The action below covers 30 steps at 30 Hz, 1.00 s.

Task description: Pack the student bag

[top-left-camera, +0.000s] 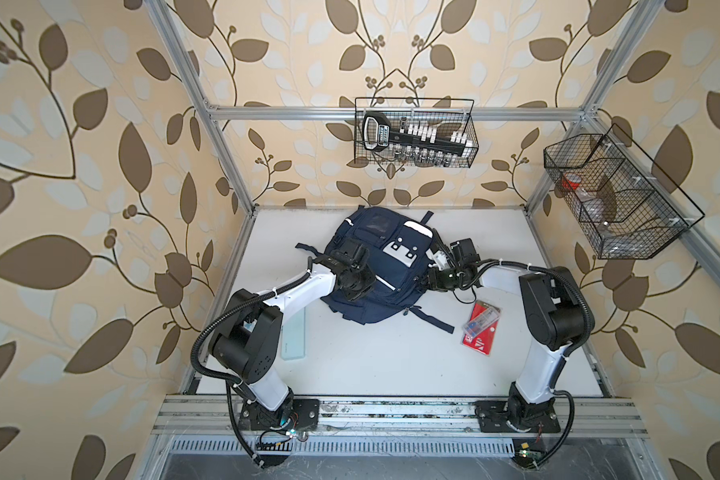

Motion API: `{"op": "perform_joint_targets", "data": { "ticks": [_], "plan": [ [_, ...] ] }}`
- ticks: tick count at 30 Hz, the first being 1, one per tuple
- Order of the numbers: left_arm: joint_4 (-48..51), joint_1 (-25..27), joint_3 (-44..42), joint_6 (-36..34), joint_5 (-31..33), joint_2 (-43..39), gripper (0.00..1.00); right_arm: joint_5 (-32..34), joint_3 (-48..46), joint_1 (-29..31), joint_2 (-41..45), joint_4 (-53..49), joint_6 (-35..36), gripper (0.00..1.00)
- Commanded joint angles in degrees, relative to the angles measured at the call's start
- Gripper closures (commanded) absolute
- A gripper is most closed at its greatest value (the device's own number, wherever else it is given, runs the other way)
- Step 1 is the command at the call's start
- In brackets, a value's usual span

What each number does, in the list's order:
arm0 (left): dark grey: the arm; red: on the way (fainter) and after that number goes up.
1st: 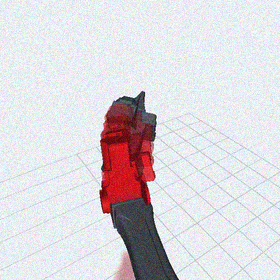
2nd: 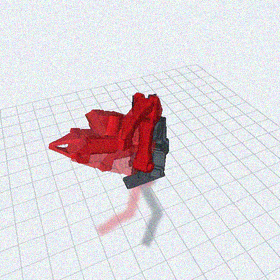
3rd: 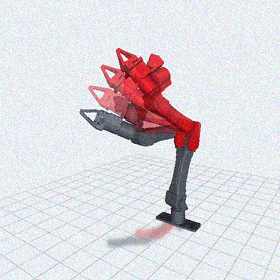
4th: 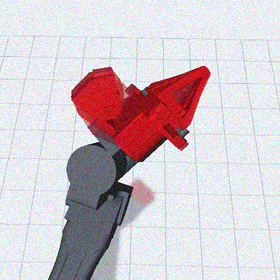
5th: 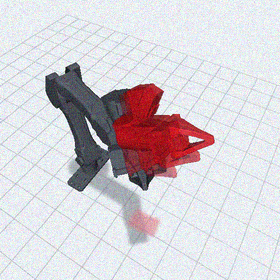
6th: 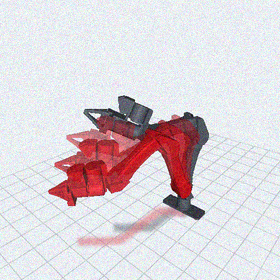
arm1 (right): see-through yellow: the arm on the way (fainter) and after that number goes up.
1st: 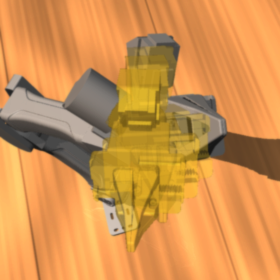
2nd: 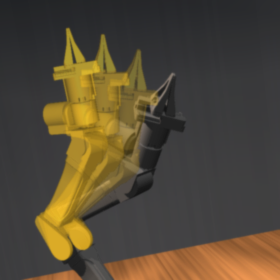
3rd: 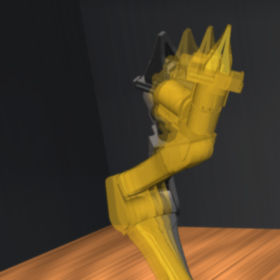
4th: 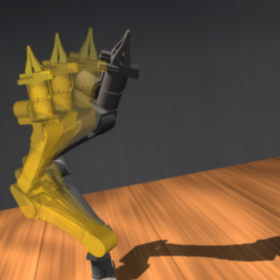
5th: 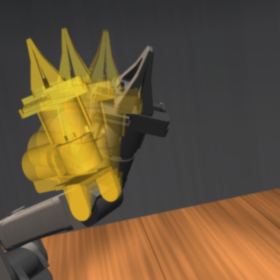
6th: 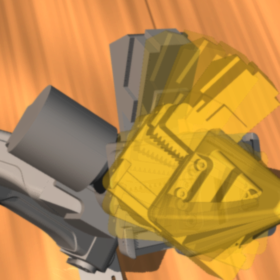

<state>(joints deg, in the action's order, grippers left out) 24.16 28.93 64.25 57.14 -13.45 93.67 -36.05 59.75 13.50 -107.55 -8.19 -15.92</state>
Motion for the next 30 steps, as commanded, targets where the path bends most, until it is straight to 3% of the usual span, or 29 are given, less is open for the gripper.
{"op": "perform_joint_targets", "data": {
  "ticks": [1,9,15,21,30],
  "plan": [
    [-1.7,0.5,-0.6,-1.4,-0.2,-3.0,1.0,-0.1,-1.7,0.3,1.0,0.4,-0.7,0.7],
    [-1.2,0.2,-1.1,-1.9,0.1,-2.8,1.0,4.1,-0.9,0.2,1.5,-0.3,-0.3,0.89],
    [-1.2,0.1,-1.1,-2.5,0.3,-2.0,1.0,9.5,0.6,0.5,6.1,-3.9,-0.1,0.97],
    [-1.6,0.1,-1.7,-2.6,0.3,-1.1,1.0,13.8,3.3,2.5,8.8,-8.2,1.8,0.98],
    [-1.8,0.1,-2.2,-2.7,0.3,-1.6,1.0,15.0,5.3,3.9,3.0,-9.3,3.6,0.96]
  ]
}}
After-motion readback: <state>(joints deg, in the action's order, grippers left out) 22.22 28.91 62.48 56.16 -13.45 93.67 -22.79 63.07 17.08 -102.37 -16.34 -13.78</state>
